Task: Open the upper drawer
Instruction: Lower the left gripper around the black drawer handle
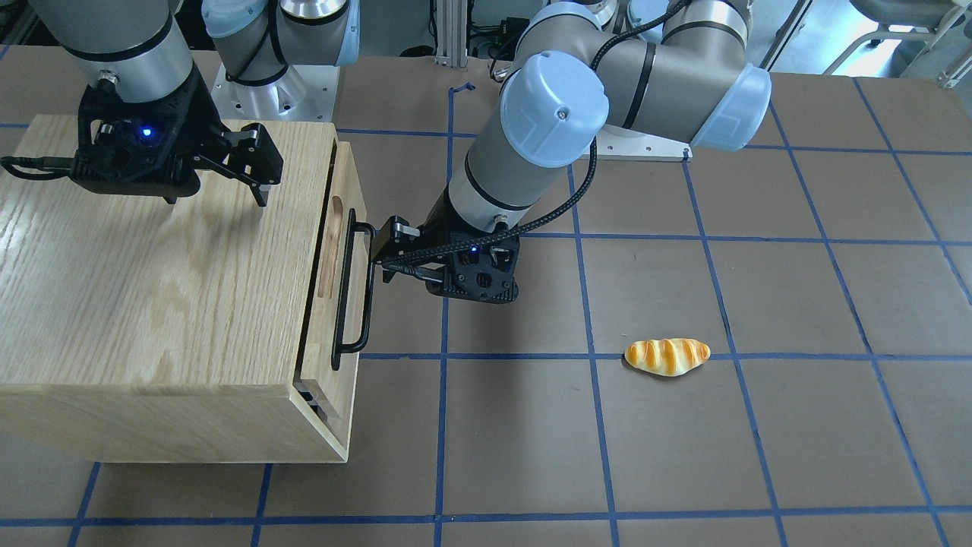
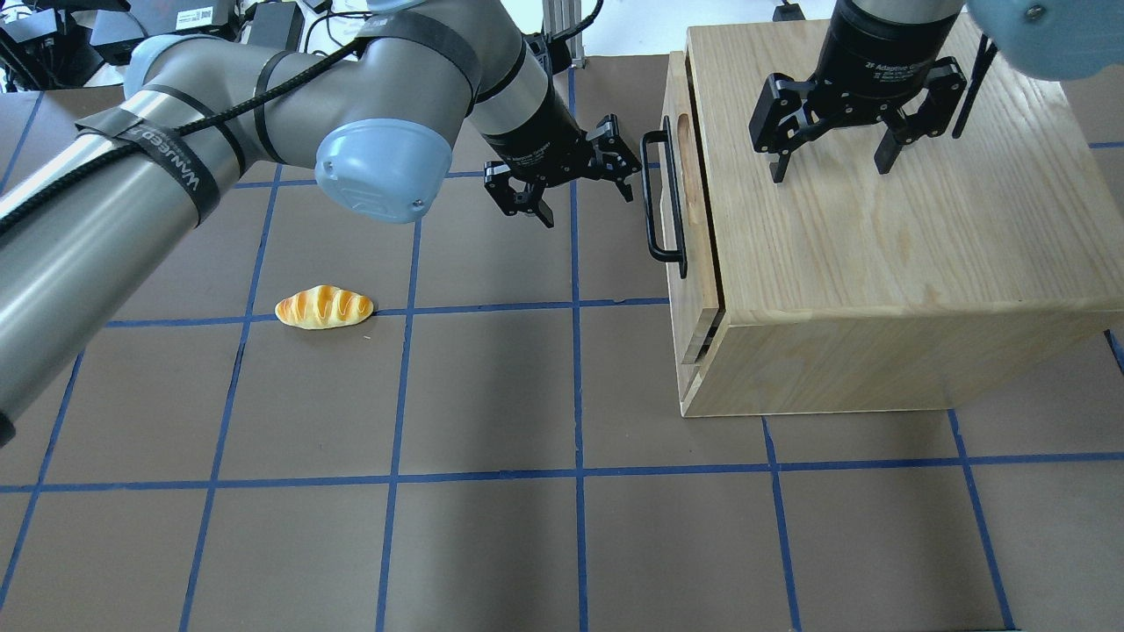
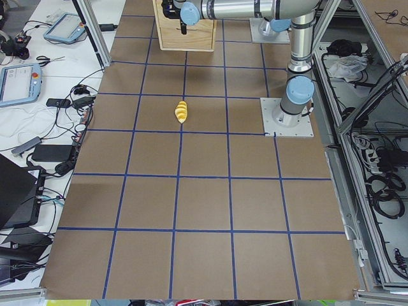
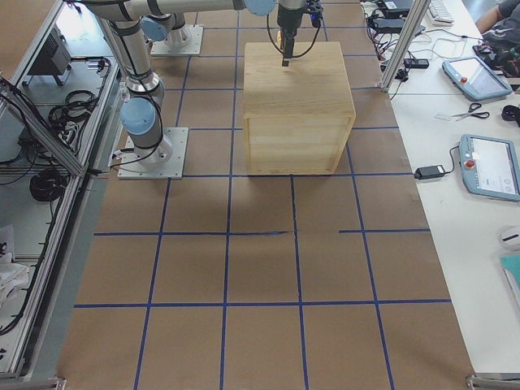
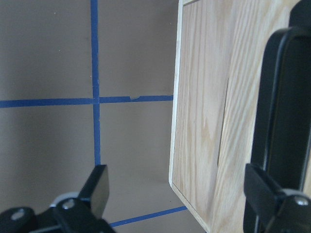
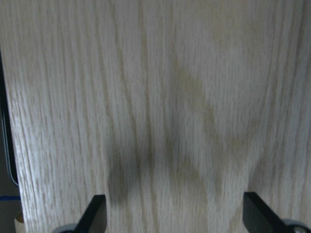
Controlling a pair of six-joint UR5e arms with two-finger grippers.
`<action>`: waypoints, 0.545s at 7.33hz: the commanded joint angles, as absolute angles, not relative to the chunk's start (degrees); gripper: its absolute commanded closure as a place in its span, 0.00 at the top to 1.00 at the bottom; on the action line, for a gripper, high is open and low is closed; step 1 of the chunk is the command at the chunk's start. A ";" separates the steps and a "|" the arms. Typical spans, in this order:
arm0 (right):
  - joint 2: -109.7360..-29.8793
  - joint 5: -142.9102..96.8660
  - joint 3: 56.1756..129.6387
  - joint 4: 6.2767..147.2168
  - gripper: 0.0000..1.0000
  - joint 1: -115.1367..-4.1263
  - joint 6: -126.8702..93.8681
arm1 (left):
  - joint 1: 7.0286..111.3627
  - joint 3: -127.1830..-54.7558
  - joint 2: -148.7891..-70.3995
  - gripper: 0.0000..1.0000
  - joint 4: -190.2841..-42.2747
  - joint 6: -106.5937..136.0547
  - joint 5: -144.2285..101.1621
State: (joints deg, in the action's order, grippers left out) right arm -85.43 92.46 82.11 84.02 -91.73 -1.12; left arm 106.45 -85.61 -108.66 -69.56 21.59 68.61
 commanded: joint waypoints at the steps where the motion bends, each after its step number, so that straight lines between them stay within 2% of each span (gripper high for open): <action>1: -85.43 92.46 82.18 84.02 1.00 -91.76 -1.14 | 106.70 -85.17 -109.16 1.00 -69.17 23.11 66.46; 4: -85.43 92.46 82.09 84.02 1.00 -91.76 -1.05 | 106.96 -84.55 -109.59 1.00 -68.91 23.55 66.27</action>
State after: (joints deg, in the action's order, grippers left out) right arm -85.43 92.46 82.10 84.02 -91.73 -1.09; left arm 106.81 -84.56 -108.87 -69.31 23.23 66.36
